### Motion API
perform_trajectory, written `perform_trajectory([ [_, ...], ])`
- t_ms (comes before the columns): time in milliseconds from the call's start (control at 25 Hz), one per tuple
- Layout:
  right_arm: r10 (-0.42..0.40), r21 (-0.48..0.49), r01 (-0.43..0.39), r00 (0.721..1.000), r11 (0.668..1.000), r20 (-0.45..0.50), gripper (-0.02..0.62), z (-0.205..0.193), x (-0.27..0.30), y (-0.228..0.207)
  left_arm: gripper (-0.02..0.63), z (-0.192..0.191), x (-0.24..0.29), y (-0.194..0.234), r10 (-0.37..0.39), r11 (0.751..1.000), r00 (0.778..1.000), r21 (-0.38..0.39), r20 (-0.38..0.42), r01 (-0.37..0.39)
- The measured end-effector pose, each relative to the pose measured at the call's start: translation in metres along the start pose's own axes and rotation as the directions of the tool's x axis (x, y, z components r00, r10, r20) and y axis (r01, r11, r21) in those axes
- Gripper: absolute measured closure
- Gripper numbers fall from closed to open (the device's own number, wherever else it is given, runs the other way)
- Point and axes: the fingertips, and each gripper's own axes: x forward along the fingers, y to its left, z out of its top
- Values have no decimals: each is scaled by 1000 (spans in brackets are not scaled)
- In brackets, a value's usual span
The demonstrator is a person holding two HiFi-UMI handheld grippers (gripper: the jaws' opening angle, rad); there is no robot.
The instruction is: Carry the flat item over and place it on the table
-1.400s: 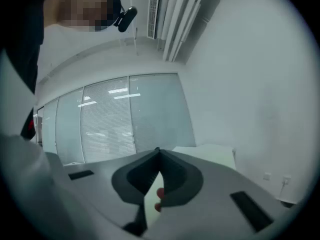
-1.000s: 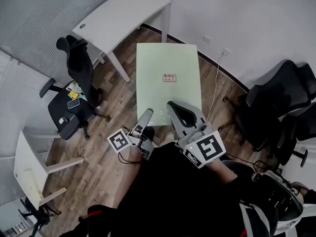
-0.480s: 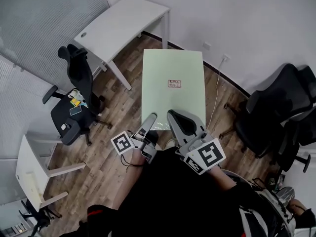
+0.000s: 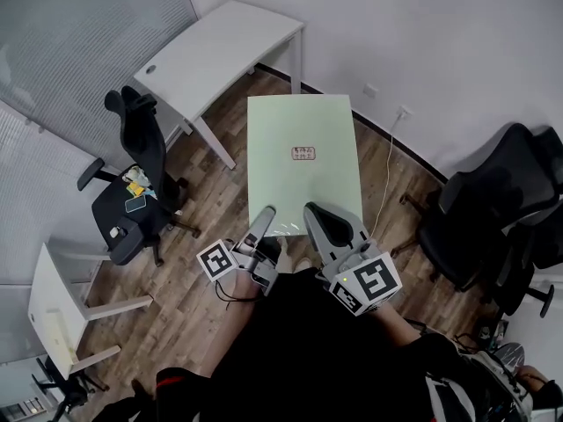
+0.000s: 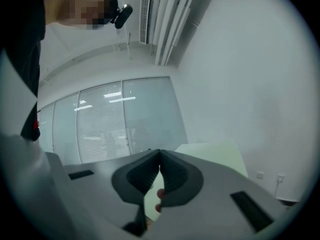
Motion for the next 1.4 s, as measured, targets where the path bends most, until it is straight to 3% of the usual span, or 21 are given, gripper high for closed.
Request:
perform_trajectory([
  [680, 20, -4, -21, 999, 1000, -39, 595, 9, 115, -79, 324, 96, 94, 45, 32, 999, 999, -31, 16, -32],
  [960, 28, -14, -28, 998, 999, -48, 595, 23, 179, -122, 324, 157, 143, 50, 24, 999, 999, -26, 43, -22],
  [1400, 56, -55, -58, 998, 997, -27, 595, 39, 272, -145, 324, 259, 181, 60, 19, 1000, 993, 19, 116, -21],
])
